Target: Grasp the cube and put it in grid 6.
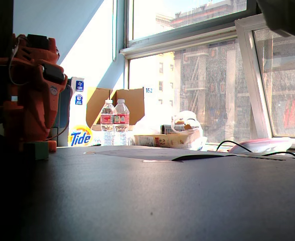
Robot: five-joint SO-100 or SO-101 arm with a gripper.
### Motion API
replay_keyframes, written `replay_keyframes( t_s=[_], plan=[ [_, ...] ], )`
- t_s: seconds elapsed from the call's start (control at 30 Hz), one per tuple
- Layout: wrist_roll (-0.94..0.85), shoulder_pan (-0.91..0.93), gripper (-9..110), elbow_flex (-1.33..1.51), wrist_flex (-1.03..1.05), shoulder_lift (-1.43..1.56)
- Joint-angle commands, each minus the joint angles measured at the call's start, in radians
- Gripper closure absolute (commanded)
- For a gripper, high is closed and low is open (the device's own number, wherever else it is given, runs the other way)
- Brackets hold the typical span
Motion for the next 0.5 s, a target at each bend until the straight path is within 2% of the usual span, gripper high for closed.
replay_keyframes(
  t_s=[0.0, 0.17, 0.33, 0.47],
  plan=[
    [-0.028, 0.017, 99, -0.233, 0.048, -0.233],
    [-0.13, 0.124, 97, -0.499, 0.156, -0.538],
    [-0.285, 0.241, 76, -0.58, 0.152, -0.696],
    [-0.376, 0.265, 69, -0.561, 0.133, -0.739]
  ],
)
